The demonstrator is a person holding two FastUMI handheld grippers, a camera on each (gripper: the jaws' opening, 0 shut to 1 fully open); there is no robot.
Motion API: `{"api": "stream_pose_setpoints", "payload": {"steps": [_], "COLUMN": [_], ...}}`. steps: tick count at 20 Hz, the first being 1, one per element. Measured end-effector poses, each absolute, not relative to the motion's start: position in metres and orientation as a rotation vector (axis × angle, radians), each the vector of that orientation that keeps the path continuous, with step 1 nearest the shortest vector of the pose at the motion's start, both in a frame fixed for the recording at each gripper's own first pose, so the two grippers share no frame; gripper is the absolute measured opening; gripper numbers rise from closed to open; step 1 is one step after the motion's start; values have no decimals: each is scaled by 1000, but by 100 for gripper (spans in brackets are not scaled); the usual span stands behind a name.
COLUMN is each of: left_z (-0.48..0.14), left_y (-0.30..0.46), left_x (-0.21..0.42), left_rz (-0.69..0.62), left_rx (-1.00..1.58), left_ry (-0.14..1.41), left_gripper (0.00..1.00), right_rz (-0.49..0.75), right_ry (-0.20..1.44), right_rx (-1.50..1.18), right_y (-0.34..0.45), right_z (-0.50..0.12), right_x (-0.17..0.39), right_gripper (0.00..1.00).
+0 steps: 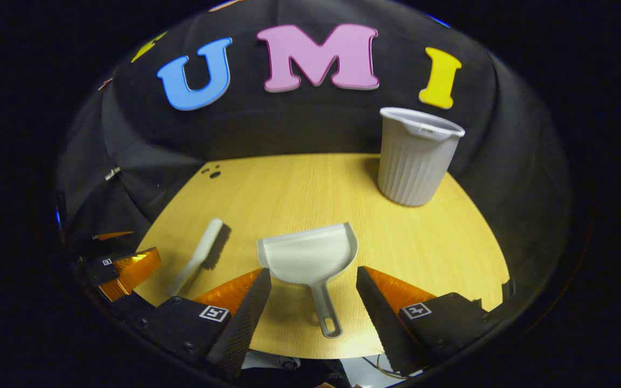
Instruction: Pick up the small broom and dustpan from the desktop, sweep the trash into the dustpan with the broom, and then empty the trash into the garbage bin.
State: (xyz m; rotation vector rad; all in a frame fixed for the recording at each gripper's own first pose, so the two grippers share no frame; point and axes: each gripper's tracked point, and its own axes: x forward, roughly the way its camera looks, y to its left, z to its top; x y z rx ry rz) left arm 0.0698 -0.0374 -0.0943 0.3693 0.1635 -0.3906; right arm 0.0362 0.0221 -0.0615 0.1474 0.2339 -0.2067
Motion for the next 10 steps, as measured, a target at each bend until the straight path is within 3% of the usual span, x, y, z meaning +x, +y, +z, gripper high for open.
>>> {"api": "stream_pose_setpoints", "payload": {"steps": [5, 10], "left_z": [-42, 8], "left_y": [-35, -51], "left_x": [26, 4], "left_rz": [-426, -449], "left_rx": [339, 262], "left_ry": [-30, -136], "left_gripper": [96, 96], "right_rz": [-262, -324], "right_ry": [-20, -120], "right_rx": [65, 49], "right_y": [28, 10], "right_z": [23, 67], "right_x": [-16, -52], "right_gripper": [99, 100]}}
